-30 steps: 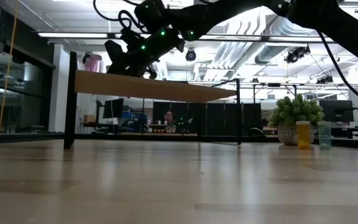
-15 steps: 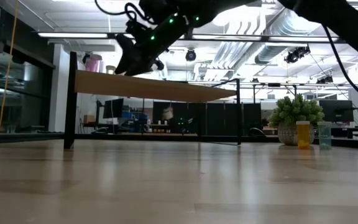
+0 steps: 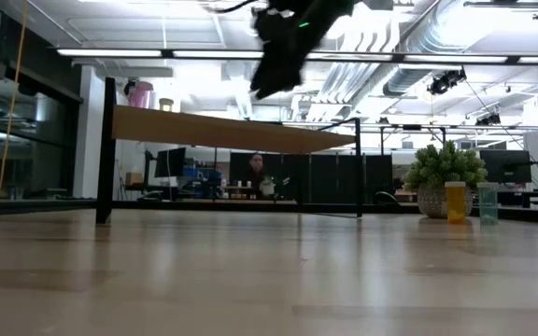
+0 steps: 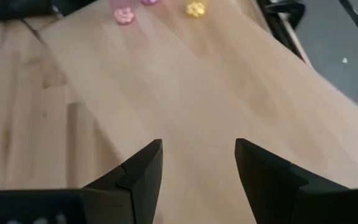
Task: Pick and place medicine bottles onto shelf by color
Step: Put the left yellow pill bottle on the shelf aligned with the other yellow pill bottle
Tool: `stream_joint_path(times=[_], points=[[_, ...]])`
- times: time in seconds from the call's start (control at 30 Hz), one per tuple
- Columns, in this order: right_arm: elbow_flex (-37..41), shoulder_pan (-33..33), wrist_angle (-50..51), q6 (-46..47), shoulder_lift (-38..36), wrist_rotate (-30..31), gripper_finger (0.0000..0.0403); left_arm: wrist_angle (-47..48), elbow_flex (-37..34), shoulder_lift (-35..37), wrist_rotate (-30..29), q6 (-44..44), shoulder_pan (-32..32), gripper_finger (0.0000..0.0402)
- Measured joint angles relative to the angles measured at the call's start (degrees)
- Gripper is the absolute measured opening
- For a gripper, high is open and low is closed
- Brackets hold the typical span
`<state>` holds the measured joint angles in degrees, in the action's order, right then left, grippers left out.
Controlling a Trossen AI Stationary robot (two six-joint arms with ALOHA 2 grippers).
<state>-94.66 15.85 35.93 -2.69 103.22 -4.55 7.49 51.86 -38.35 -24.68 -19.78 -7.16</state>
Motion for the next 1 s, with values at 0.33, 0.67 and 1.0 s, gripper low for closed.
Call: stream_joint_path(times=[0.33,0.67,1.0], points=[[40.8,-12.1,-23.5,25.2,-41.2,14.4,0.0193,-0.8,-0.5,-1.8,0.0,10.6,0.0,0.0],[53.6,-20.2,-42.1,18.8,-58.4,20.9,0.0193,-12.5,-8.4,-7.4,2.2,8.9,0.0,0.0],[52.7,-20.1,-39.7,14.3,-57.9,20.7,0.0137,-12.5,-8.4,-8.7,4.6,9.3,0.0,0.0]])
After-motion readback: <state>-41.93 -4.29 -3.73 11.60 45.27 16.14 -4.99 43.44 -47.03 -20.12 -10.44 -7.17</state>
